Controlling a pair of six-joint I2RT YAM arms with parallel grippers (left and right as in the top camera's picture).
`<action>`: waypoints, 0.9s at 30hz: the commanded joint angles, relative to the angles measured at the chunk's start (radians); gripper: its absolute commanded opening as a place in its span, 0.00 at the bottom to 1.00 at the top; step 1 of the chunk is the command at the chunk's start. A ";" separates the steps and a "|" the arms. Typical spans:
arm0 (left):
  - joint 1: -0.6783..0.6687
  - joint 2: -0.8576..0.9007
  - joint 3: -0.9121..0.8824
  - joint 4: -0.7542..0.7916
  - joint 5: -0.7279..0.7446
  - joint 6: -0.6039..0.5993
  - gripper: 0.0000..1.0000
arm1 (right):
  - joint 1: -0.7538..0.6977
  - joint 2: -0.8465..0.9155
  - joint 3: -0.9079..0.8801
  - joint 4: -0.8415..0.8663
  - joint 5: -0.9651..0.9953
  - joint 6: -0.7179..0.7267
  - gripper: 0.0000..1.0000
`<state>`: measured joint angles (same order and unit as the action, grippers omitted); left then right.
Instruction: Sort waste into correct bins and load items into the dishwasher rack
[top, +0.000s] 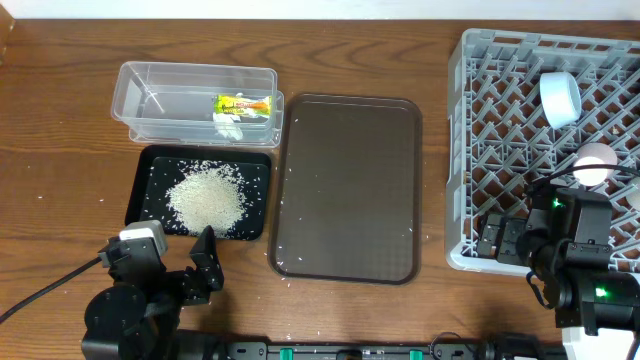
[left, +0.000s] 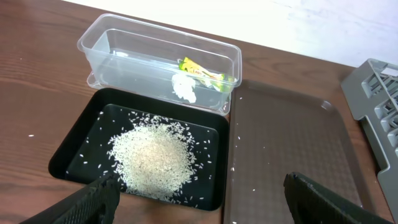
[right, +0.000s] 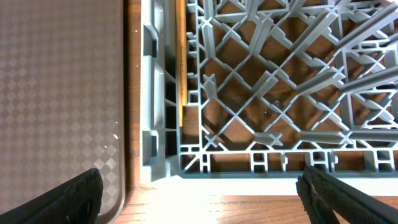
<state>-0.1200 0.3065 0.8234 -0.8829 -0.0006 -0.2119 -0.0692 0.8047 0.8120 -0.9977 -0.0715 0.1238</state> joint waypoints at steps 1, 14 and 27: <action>-0.003 -0.002 -0.006 0.002 -0.011 0.009 0.88 | -0.002 0.000 -0.005 -0.018 0.004 -0.006 0.99; -0.003 -0.002 -0.006 0.002 -0.011 0.009 0.88 | 0.042 -0.420 -0.225 0.337 0.042 -0.021 0.99; -0.003 -0.002 -0.006 0.002 -0.011 0.009 0.88 | 0.062 -0.798 -0.686 0.850 0.053 -0.021 0.99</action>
<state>-0.1200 0.3065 0.8188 -0.8845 -0.0040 -0.2119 -0.0238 0.0174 0.1909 -0.2001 -0.0296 0.1158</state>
